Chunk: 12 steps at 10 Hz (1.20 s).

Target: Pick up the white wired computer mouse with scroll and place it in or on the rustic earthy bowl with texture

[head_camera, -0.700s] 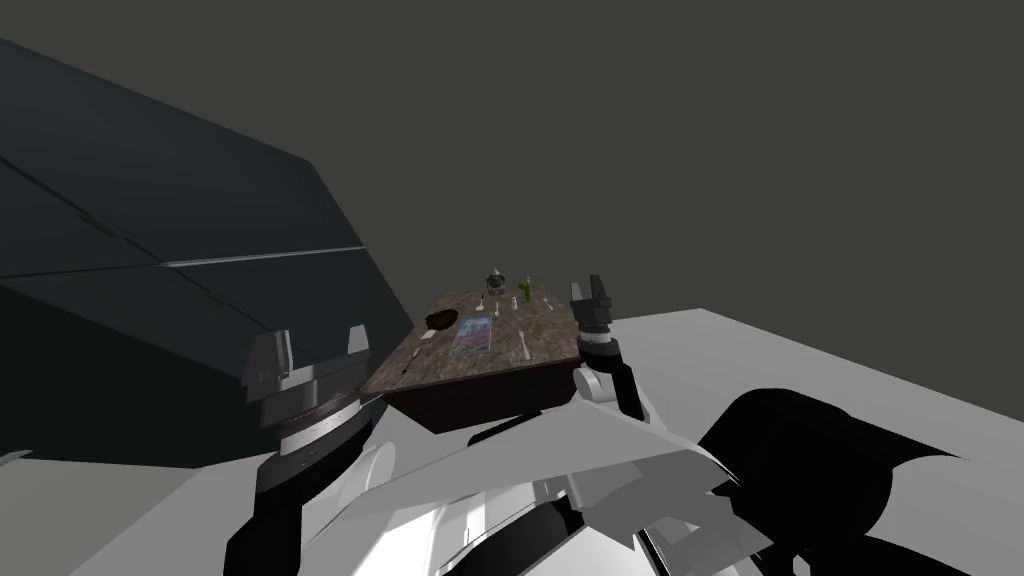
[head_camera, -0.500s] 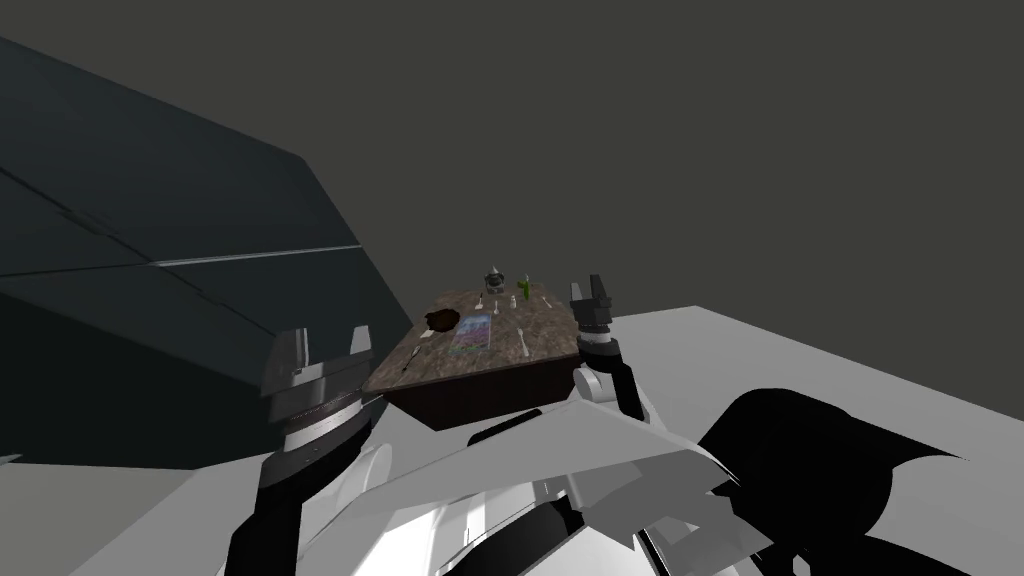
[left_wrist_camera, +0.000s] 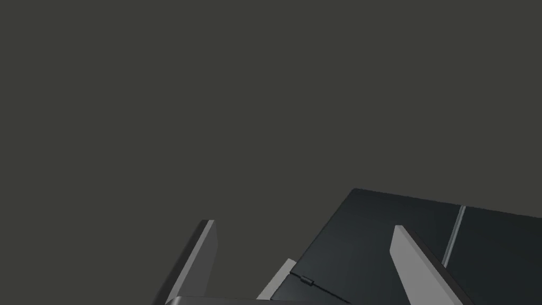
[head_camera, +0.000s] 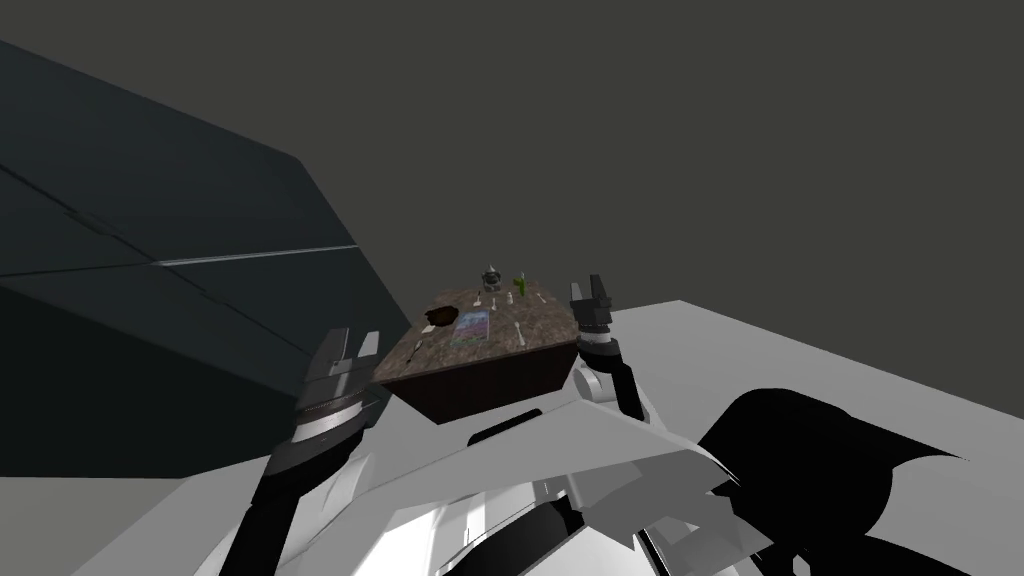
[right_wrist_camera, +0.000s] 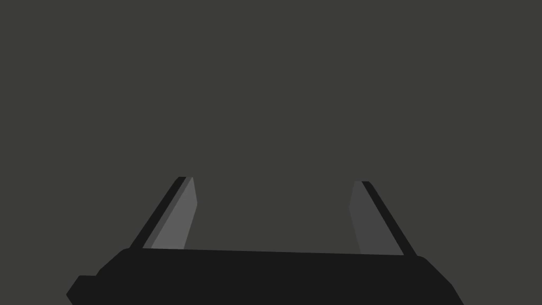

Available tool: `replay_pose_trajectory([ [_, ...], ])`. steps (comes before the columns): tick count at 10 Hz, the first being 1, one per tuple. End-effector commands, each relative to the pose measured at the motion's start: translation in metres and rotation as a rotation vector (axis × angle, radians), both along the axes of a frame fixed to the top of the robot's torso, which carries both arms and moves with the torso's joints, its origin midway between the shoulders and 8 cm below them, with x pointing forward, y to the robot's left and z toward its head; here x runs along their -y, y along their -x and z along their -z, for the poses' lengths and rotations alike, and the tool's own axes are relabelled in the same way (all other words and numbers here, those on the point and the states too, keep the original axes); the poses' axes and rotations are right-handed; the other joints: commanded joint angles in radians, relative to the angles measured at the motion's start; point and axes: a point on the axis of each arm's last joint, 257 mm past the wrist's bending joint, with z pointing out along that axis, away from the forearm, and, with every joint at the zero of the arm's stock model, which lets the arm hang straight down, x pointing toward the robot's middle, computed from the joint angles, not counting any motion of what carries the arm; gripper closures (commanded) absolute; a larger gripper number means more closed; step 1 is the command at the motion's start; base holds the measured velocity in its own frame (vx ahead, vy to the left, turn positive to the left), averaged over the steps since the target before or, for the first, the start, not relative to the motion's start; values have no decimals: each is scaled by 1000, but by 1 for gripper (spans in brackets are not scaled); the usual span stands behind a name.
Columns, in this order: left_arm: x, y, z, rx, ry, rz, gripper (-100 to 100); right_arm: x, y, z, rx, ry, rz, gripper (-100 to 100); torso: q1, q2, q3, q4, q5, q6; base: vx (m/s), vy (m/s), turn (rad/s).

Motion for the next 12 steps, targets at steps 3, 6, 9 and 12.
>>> replay_pose_trajectory([
  [3, -23, -17, 34, -130, -173, -70, -100, 0, 0, 0, 0, 0, 0, 0, 1, 1, 0, 0, 0, 0, -105, 45, -88],
  [6, -54, -31, 62, -236, -320, -147, -100, 0, 0, 0, 0, 0, 0, 0, 1, -1, 0, 0, 0, 0, -92, 40, -84],
  [9, -78, -40, 79, -307, -421, -200, -100, 0, 0, 0, 0, 0, 0, 0, 0, -2, -1, 0, 0, 0, -66, 36, -69],
  [12, -119, -49, 104, -418, -555, -283, -100, 0, 0, 0, 0, 0, 0, 0, 0, -4, -2, -1, 0, 0, -54, 29, -114],
])
